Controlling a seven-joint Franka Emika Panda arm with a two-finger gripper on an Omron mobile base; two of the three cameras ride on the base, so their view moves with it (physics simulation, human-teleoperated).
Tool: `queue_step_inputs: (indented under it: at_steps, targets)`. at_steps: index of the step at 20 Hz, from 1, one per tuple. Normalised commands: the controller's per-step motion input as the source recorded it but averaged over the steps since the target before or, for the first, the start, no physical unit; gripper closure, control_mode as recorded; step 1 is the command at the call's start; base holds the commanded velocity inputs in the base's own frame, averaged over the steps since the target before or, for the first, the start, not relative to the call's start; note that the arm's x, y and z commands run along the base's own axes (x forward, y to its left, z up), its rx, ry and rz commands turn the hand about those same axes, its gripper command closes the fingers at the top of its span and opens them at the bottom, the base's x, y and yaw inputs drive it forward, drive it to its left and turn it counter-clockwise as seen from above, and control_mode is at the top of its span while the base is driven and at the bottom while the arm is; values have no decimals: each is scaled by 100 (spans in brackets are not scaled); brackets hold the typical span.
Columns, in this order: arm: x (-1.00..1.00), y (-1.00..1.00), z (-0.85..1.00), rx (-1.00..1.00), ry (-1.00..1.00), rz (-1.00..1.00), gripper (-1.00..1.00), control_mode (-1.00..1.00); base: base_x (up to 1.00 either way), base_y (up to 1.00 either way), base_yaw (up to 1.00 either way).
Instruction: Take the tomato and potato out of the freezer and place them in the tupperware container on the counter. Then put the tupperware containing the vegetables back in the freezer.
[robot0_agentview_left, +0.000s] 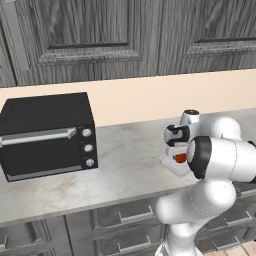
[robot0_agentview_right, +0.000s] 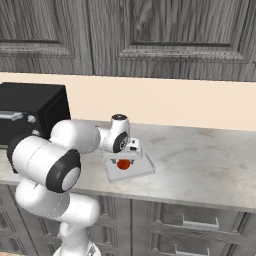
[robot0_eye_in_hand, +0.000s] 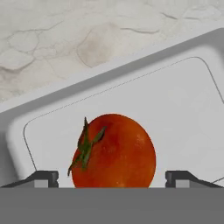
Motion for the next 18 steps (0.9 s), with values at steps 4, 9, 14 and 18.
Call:
queue_step_inputs:
  at_steps: [4, 9, 14, 18]
  targets:
    - [-44, 0, 77, 10, -7, 1, -100, -100, 0, 0, 0]
    - [-74, 13, 98, 8, -6, 0, -100, -100, 0, 0, 0]
    - [-82, 49, 75, 0, -7, 0, -100, -100, 0, 0, 0]
    - [-100, 44, 64, 0, -13, 0, -100, -100, 0, 0, 0]
